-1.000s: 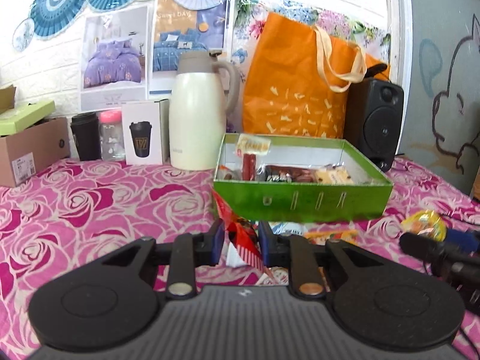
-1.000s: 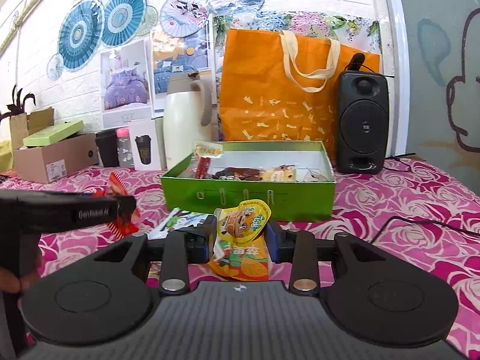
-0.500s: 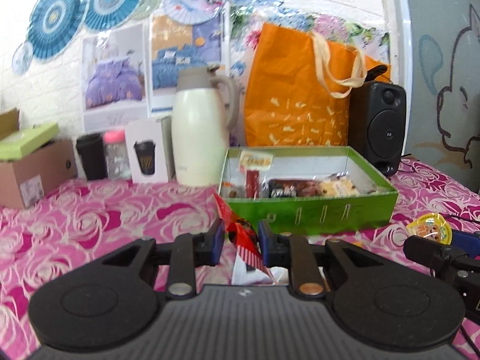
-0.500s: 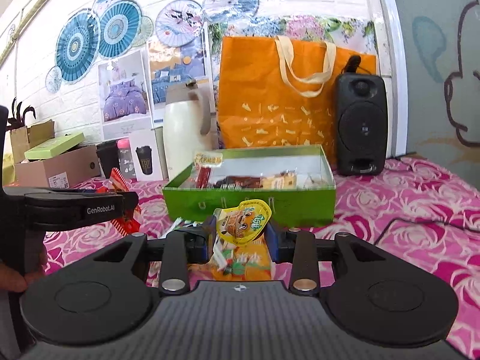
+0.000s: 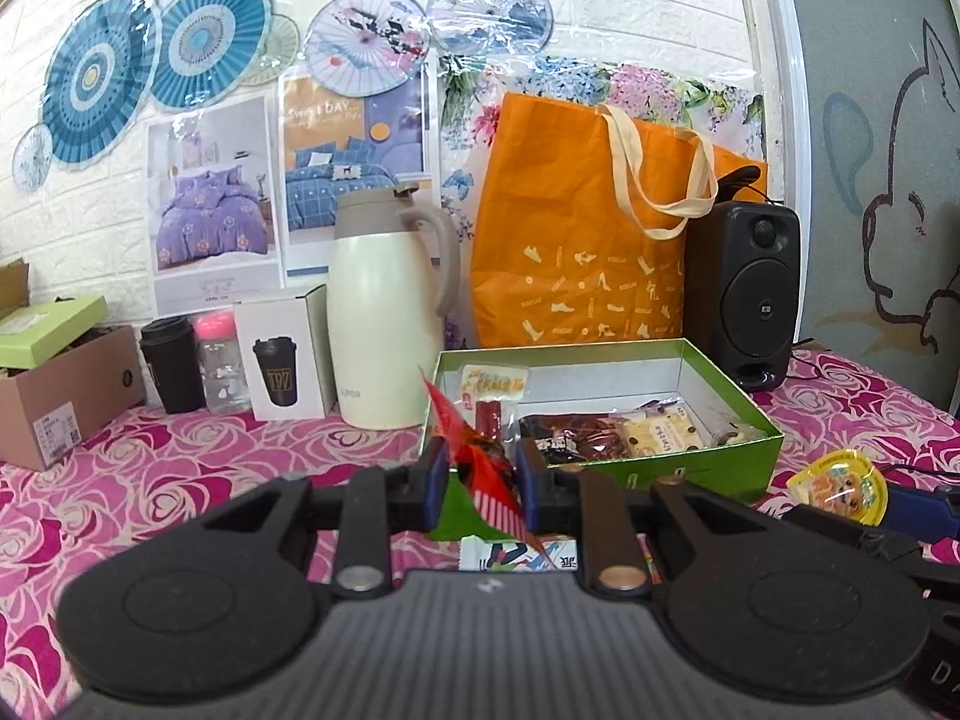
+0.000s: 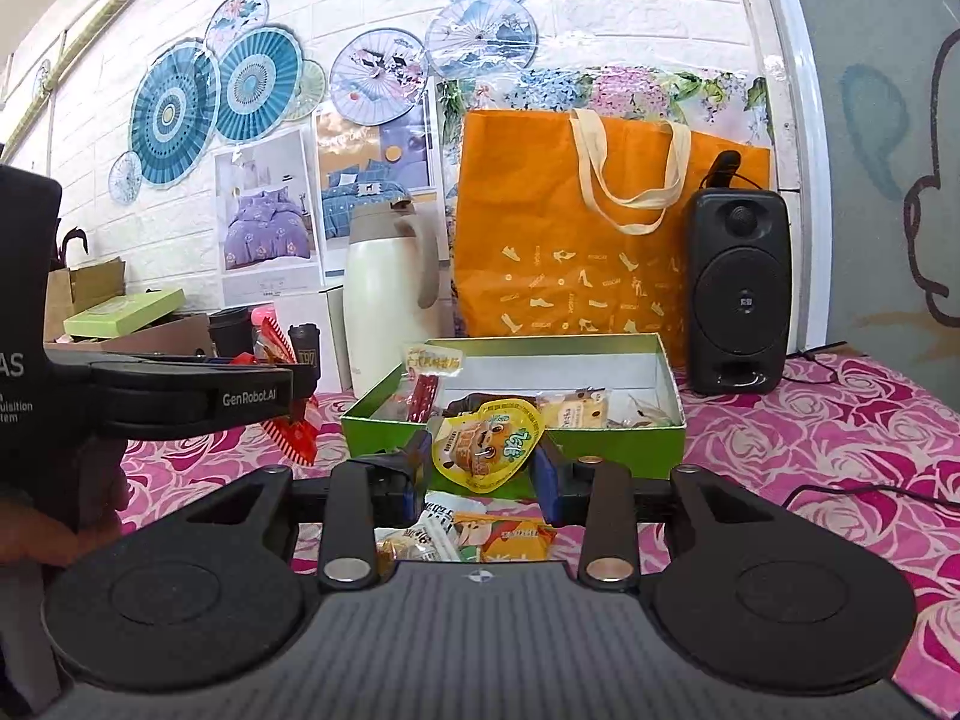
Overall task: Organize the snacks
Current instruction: 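Carry the red bag into the green box with the left gripper while the right drops the jelly cup in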
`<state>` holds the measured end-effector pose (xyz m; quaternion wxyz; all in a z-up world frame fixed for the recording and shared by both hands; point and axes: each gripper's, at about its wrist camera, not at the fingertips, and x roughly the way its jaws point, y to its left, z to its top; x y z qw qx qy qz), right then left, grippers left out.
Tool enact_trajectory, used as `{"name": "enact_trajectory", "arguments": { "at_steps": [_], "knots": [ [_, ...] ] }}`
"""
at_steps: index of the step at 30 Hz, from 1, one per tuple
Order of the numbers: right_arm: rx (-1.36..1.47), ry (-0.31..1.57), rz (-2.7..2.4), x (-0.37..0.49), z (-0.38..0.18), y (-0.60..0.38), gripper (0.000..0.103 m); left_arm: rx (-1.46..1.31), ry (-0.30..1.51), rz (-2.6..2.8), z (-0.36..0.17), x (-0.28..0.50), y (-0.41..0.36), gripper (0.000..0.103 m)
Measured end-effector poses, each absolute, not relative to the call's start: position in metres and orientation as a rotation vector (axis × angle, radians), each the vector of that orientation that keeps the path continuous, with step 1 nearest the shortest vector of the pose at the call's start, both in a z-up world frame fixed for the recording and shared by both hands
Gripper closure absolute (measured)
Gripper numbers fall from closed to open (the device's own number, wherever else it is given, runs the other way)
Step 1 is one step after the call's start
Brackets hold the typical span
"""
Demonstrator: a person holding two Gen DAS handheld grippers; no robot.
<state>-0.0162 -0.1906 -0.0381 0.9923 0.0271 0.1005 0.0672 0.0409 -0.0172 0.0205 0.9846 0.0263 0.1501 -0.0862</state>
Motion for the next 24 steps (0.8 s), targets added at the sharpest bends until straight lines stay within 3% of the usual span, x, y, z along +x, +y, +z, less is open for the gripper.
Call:
{"name": "enact_trajectory", "arguments": {
  "at_steps": [14,24],
  "knots": [
    [0.045,0.281,0.127,0.015,-0.055,-0.196,0.04,0.027,0.338,-0.185,0.005,0.075,-0.011,0.083],
    [-0.219,0.051,0.001,0.083,-0.043,-0.2,0.039,0.022,0.253,-0.236,0.015,0.134,-0.046,0.083]
  ]
}}
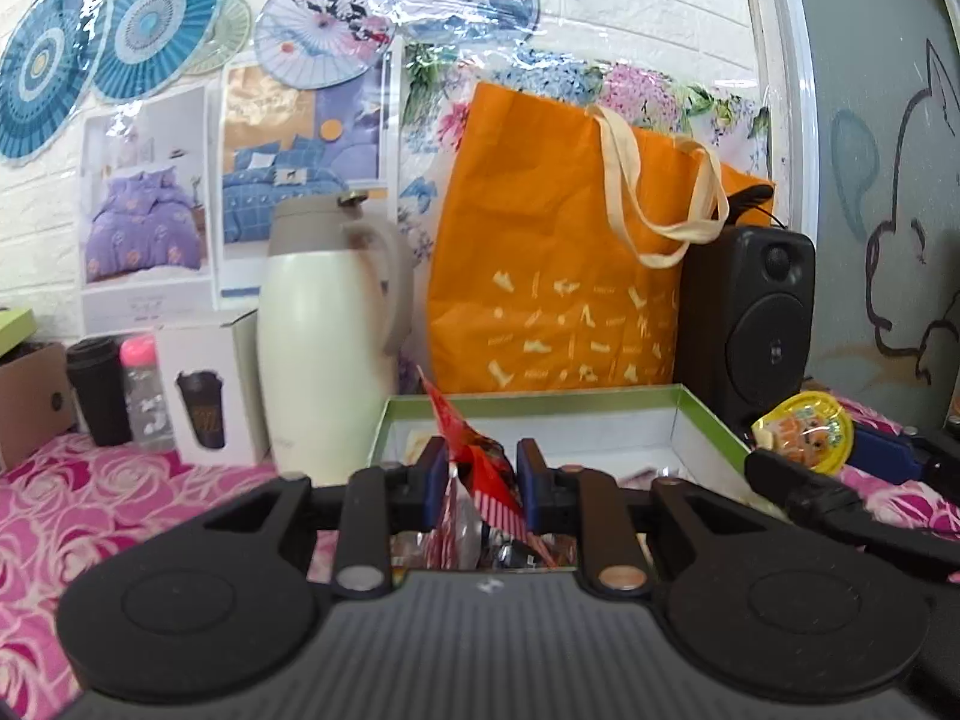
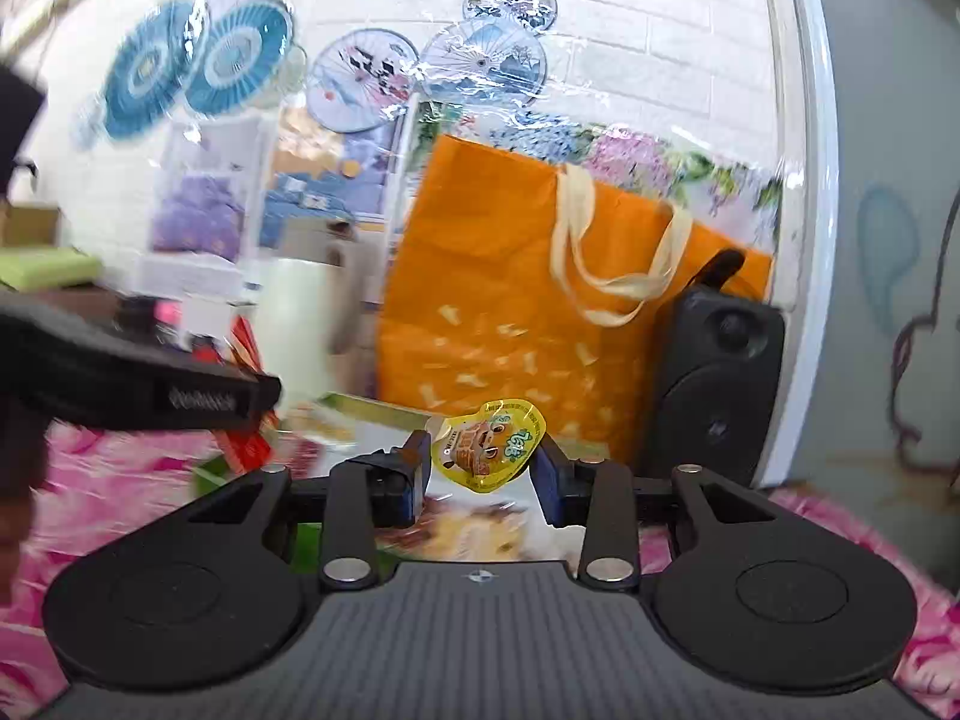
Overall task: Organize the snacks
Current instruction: 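Carry the red bag into the green box with the left gripper while the right drops the jelly cup in, then grasp the clear printed snack bag with the left gripper while the right grasps a small clear bag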
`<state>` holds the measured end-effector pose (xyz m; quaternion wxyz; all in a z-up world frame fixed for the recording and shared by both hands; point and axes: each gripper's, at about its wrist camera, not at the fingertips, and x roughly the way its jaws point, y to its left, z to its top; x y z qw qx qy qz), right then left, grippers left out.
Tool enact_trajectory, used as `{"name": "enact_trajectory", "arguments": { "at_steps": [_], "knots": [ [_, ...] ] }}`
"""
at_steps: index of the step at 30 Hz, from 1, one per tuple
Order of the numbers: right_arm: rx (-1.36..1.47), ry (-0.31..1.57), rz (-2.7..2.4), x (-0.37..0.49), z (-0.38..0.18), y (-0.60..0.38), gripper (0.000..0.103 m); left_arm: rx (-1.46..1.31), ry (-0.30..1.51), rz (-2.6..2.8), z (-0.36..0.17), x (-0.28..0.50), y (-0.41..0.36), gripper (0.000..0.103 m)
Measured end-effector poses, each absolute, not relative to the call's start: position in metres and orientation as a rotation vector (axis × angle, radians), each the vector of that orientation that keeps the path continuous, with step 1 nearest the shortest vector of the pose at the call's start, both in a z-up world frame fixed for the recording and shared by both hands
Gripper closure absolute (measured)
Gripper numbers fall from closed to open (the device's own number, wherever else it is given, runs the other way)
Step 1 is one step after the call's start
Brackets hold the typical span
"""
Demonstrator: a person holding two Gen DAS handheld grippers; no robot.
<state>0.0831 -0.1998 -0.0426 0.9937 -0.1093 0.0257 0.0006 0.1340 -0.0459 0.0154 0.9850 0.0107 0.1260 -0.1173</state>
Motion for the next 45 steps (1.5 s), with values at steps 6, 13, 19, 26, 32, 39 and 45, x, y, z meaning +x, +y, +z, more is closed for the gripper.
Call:
{"name": "enact_trajectory", "arguments": {
  "at_steps": [6,13,19,26,32,39,45],
  "knots": [
    [-0.099,0.218,0.013,0.142,-0.06,-0.222,0.04,0.017,0.334,-0.294,-0.005,0.187,-0.058,0.083],
    [0.026,0.281,0.024,0.154,-0.068,-0.243,0.011,-0.043,0.385,-0.245,-0.021,0.205,-0.043,0.052],
    [0.006,0.2,0.024,0.138,-0.057,-0.235,0.0,-0.001,0.34,-0.201,-0.01,0.185,-0.028,0.049],
    [0.069,0.217,0.05,0.095,-0.046,-0.238,0.0,0.064,0.298,-0.174,-0.008,0.12,-0.008,0.045],
    [0.137,0.352,0.08,0.065,-0.068,-0.241,0.0,0.053,0.379,-0.265,-0.029,0.06,-0.004,0.043],
    [0.165,0.439,0.095,0.059,-0.083,-0.239,0.0,0.129,0.462,-0.392,-0.051,0.045,-0.024,0.043],
    [0.165,0.452,0.131,0.052,-0.089,-0.235,0.011,0.124,0.496,-0.396,-0.061,0.046,-0.027,0.043]
  ]
}}
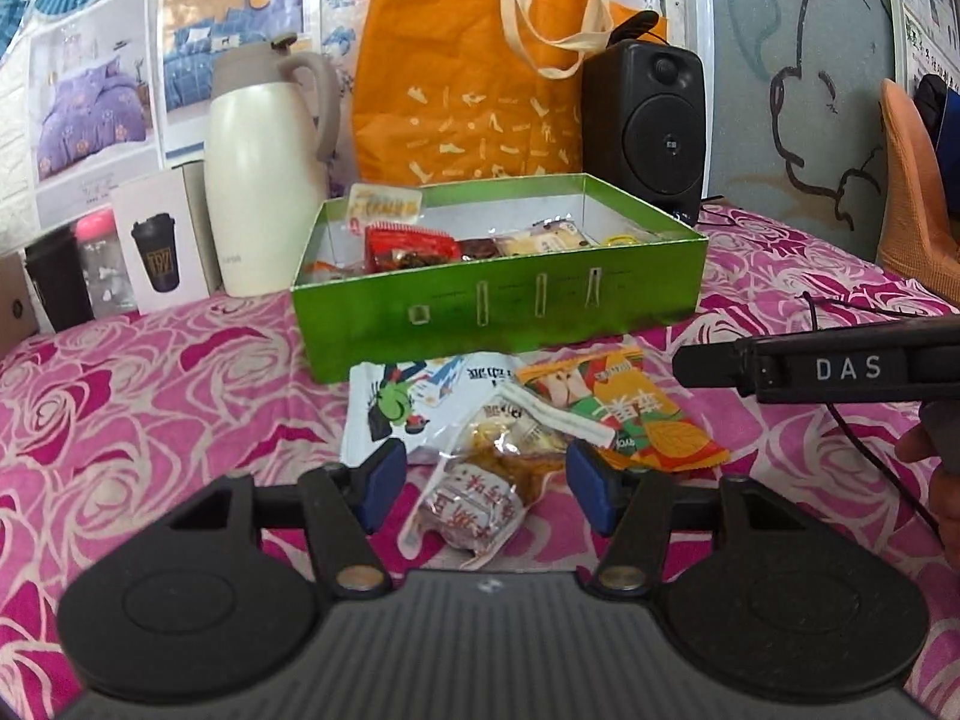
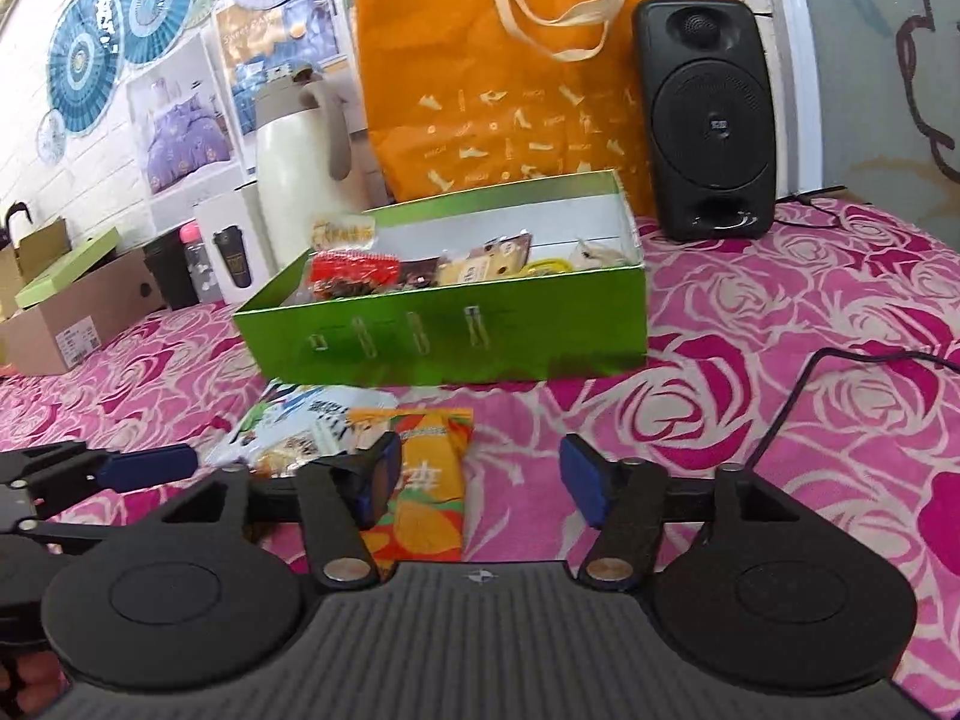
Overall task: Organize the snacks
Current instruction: 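Grasp the clear printed snack bag with the left gripper while the right grasps a small clear bag, then carry both clear bags over the green box with the left and right grippers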
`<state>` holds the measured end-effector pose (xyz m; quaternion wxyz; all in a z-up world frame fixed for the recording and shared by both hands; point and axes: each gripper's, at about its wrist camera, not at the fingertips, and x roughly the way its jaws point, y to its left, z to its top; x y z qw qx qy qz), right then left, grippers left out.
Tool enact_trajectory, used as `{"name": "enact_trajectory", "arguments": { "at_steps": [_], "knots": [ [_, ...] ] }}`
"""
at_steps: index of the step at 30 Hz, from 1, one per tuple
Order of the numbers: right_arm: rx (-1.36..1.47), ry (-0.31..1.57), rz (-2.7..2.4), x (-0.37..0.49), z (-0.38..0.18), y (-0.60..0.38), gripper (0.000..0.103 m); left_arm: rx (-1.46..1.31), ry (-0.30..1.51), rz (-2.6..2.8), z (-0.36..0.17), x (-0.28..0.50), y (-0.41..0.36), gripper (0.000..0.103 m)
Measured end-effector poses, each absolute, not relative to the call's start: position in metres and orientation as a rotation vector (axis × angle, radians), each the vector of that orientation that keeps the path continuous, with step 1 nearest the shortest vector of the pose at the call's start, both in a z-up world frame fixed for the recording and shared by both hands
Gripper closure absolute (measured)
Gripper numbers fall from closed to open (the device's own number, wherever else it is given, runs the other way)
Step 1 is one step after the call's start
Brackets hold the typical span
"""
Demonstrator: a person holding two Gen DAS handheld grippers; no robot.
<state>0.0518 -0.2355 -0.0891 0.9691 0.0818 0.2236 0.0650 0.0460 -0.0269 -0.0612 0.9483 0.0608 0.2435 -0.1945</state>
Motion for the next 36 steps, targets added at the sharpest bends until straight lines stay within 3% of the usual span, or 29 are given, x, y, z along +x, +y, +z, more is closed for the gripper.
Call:
{"name": "enact_trajectory", "arguments": {
  "at_steps": [6,21,23,25,26,28,29,36],
  "knots": [
    [0.155,0.459,0.256,0.053,-0.087,-0.222,0.03,0.114,0.54,-0.392,-0.065,0.049,-0.024,0.043],
    [0.054,0.631,0.498,0.119,-0.093,-0.181,0.032,0.071,0.615,-0.401,-0.08,0.058,-0.016,0.041],
    [0.116,0.65,0.514,0.119,-0.094,-0.189,0.04,0.065,0.614,-0.403,-0.08,0.059,-0.016,0.041],
    [0.153,0.66,0.505,0.116,-0.094,-0.194,0.048,0.06,0.609,-0.398,-0.08,0.058,-0.016,0.054],
    [0.165,0.661,0.501,0.113,-0.094,-0.196,0.054,0.049,0.612,-0.401,-0.079,0.058,-0.014,0.056],
    [0.208,0.667,0.501,0.108,-0.094,-0.201,0.057,0.05,0.614,-0.411,-0.079,0.057,-0.013,0.056],
    [0.236,0.675,0.512,0.106,-0.095,-0.204,0.064,0.052,0.614,-0.412,-0.078,0.056,-0.013,0.057],
    [0.292,0.63,0.514,0.082,-0.09,-0.21,0.075,0.073,0.607,-0.427,-0.07,0.041,-0.018,0.056]
  ]
}}
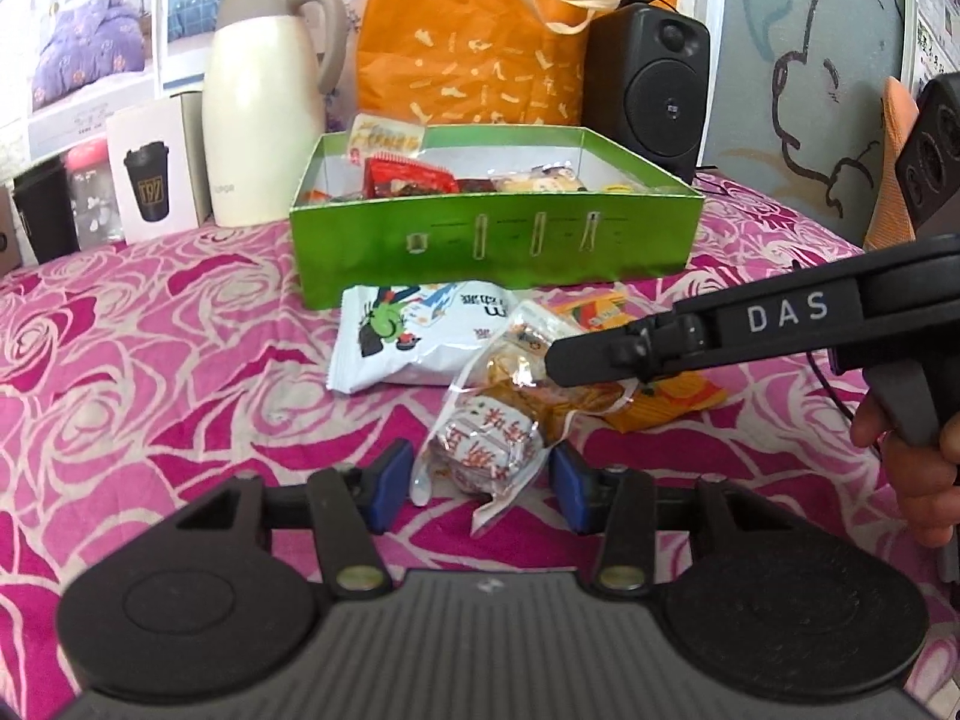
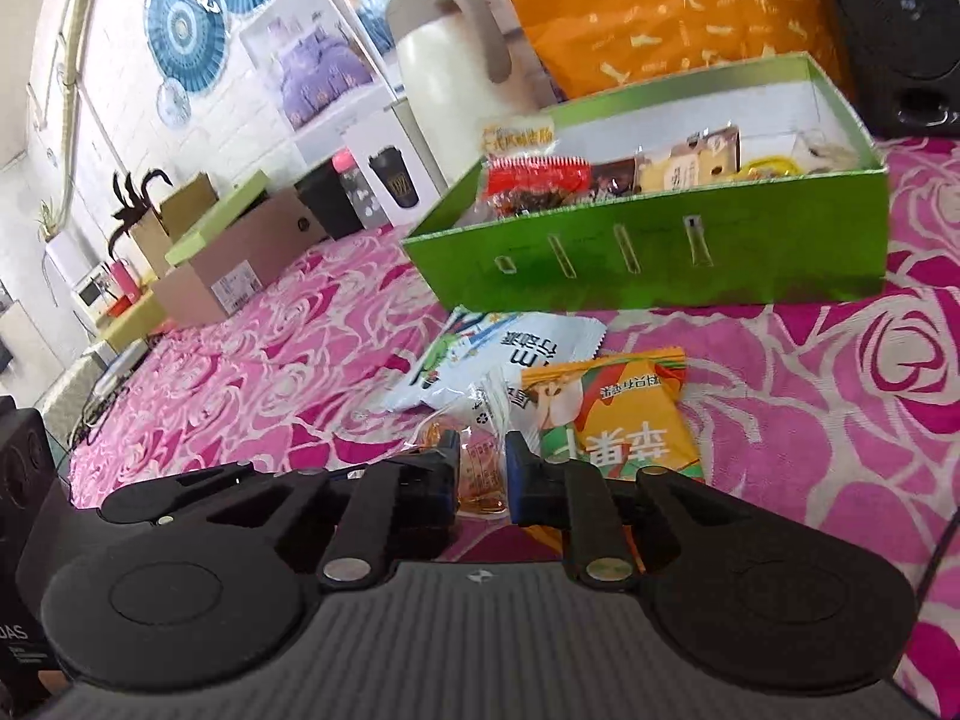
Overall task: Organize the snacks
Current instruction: 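Carry both clear bags over the green box with the left and right grippers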
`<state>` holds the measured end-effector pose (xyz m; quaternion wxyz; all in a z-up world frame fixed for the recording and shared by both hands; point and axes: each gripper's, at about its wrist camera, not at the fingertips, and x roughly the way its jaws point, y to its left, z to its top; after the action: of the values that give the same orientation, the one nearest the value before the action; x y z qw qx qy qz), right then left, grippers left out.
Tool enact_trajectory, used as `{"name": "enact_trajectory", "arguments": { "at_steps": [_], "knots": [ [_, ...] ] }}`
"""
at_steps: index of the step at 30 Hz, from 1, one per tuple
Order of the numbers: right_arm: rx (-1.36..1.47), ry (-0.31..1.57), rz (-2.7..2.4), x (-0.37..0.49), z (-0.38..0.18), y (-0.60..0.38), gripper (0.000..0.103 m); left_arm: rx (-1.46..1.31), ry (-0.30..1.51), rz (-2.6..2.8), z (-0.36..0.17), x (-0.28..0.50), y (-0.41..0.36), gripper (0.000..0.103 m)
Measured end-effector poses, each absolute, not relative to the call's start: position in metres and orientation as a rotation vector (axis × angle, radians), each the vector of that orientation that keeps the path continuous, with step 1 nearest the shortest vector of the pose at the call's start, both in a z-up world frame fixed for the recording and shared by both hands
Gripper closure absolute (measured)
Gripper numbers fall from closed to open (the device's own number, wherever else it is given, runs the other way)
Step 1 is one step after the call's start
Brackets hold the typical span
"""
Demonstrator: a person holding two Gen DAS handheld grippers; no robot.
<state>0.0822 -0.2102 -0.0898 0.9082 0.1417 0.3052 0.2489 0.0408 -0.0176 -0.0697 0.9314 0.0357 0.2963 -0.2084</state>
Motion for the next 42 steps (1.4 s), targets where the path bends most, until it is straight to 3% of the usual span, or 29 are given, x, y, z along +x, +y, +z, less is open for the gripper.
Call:
{"name": "enact_trajectory", "arguments": {
  "at_steps": [13,21,42],
  "knots": [
    [0.319,0.489,0.509,0.061,-0.06,-0.216,0.078,0.127,0.51,-0.415,-0.031,0.023,-0.026,0.056],
    [0.316,0.39,0.468,0.05,-0.04,-0.225,0.09,0.143,0.455,-0.422,-0.011,0.02,-0.035,0.056],
    [0.32,0.367,0.431,0.082,-0.025,-0.241,0.094,0.168,0.391,-0.427,0.006,0.056,-0.052,0.055]
  ]
}}
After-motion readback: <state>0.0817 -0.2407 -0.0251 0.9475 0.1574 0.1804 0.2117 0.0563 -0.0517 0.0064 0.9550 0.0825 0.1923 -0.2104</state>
